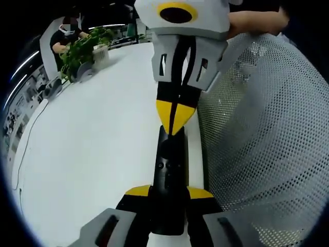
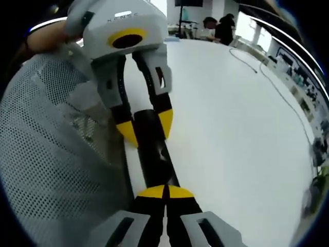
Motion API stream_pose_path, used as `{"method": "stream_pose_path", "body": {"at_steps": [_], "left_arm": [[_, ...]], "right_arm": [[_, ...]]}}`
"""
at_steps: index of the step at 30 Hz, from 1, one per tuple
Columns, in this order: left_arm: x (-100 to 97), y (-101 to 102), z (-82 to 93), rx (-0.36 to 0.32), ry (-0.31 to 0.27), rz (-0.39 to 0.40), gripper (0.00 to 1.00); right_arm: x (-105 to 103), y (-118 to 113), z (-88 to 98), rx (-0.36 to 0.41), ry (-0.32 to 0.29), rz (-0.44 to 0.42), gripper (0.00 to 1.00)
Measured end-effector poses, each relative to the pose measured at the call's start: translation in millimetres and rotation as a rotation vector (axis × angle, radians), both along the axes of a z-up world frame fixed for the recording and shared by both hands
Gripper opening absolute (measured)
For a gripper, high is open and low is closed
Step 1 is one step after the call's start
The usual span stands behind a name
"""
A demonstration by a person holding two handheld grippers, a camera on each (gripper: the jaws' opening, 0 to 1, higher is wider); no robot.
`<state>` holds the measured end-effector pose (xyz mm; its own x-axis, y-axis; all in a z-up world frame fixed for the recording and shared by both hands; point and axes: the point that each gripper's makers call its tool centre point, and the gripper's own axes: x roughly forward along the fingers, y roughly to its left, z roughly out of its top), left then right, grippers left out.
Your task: Press the specified remote control buttons in sequence, fully releasing each button before pressing the next.
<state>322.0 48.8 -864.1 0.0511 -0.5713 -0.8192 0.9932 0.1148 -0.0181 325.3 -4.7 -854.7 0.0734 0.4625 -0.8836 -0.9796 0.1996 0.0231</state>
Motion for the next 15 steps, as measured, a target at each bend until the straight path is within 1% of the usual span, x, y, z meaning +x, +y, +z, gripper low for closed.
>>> {"method": "stream_pose_path", "body": {"at_steps": [6, 15], "left_arm": [[0.1, 0.0, 0.0, 0.001, 0.001, 0.0, 0.25], [0.4, -0.1, 0.1, 0.001, 0.001, 0.0, 0.25]], "right_arm": [[-0.5, 0.3, -0.1, -0.025, -0.031, 0.035, 0.0], [0.6, -0.2, 0.5, -0.004, -0.009, 0.008, 0.0]]}}
